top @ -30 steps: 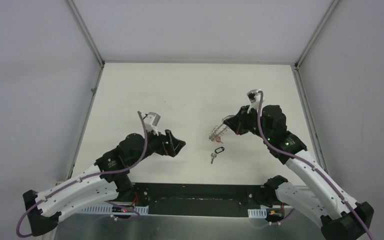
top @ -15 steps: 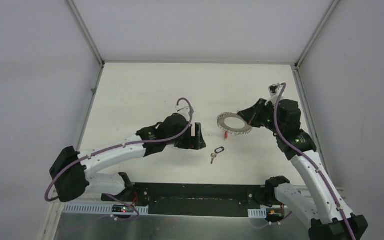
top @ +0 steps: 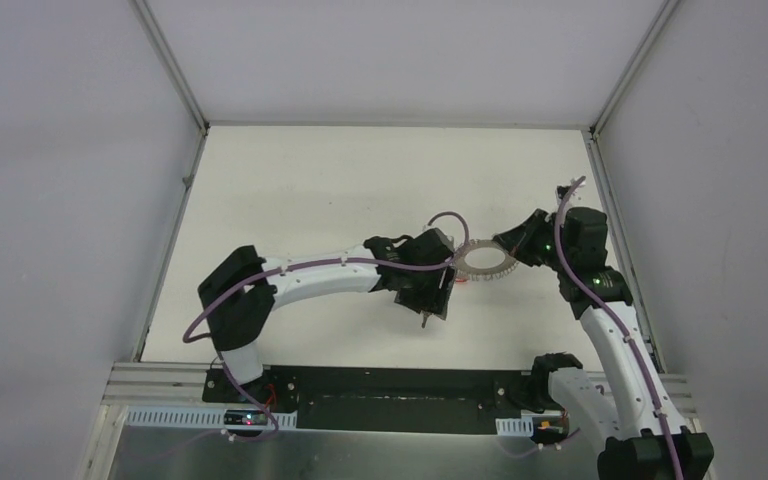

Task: Put the keys on the keyring

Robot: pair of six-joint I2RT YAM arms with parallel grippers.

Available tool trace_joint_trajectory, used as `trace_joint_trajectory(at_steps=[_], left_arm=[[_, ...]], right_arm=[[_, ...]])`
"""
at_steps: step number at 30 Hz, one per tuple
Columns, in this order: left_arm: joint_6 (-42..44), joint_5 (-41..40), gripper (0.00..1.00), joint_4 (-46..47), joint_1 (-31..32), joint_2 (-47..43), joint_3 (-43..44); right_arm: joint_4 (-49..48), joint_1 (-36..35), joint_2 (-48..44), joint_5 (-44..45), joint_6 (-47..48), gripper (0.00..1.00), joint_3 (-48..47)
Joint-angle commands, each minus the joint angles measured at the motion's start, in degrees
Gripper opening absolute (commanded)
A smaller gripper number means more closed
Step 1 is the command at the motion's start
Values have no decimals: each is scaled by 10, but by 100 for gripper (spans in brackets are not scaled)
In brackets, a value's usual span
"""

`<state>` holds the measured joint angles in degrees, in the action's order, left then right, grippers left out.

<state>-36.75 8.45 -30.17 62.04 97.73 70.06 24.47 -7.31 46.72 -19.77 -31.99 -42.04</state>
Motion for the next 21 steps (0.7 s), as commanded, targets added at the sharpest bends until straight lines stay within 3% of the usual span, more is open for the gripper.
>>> trace_joint_trajectory(at_steps=[1,4,13,21], left_arm=[[44,-54,54,-102,23,74,98],[58,-66,44,-135,30,125,152],[68,-184,43,-204,51,193,236],[89,-183,43,-204,53,231,274]], right_arm=[[2,34,0,-17,-27,0,15],[16,63,4,-17,-36,0,31],[39,120,-6,-5,-36,0,58],[42,129,-8,4,-35,0,67]])
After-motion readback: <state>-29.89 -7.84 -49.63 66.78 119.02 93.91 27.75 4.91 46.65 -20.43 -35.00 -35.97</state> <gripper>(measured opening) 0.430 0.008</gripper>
